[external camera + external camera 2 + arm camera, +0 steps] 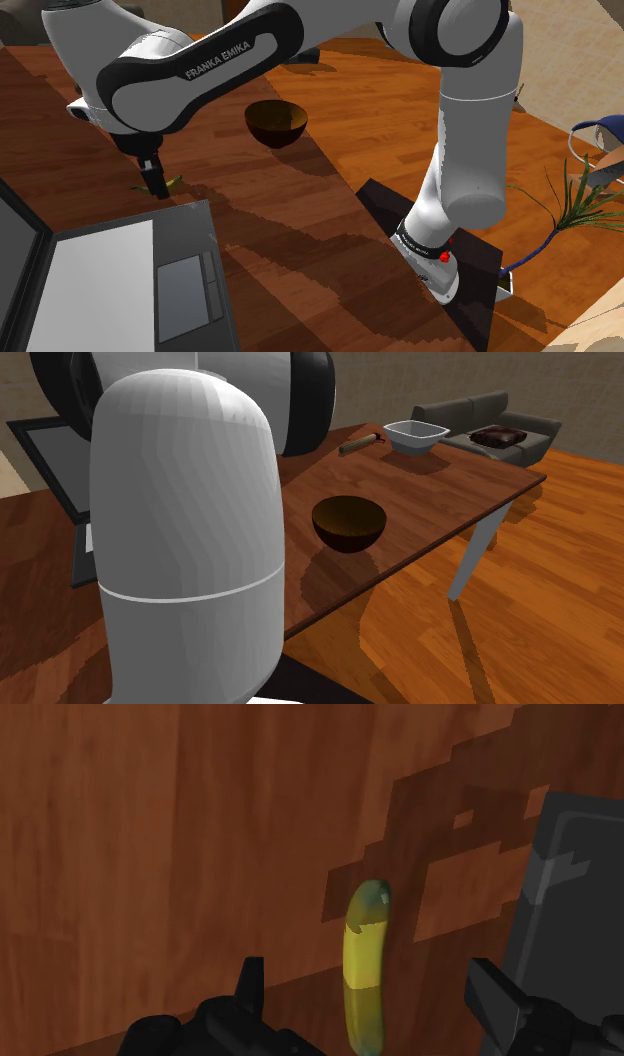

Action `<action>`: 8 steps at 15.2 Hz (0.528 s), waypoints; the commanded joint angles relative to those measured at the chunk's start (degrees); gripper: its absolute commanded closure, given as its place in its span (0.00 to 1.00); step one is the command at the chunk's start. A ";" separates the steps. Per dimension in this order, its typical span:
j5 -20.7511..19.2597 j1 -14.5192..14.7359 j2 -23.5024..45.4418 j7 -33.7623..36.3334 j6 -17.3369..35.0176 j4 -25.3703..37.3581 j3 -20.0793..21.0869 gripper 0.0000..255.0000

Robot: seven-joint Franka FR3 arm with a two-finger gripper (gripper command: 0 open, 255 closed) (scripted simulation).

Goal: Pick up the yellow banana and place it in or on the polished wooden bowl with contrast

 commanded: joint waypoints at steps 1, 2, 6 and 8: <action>0.00 0.00 0.00 0.00 0.00 0.00 0.00 0.00; 0.00 0.00 0.00 0.00 0.00 0.00 0.00 1.00; 0.00 0.00 0.00 0.00 0.00 0.00 0.00 1.00; 0.00 0.00 0.00 0.00 0.00 0.00 0.00 1.00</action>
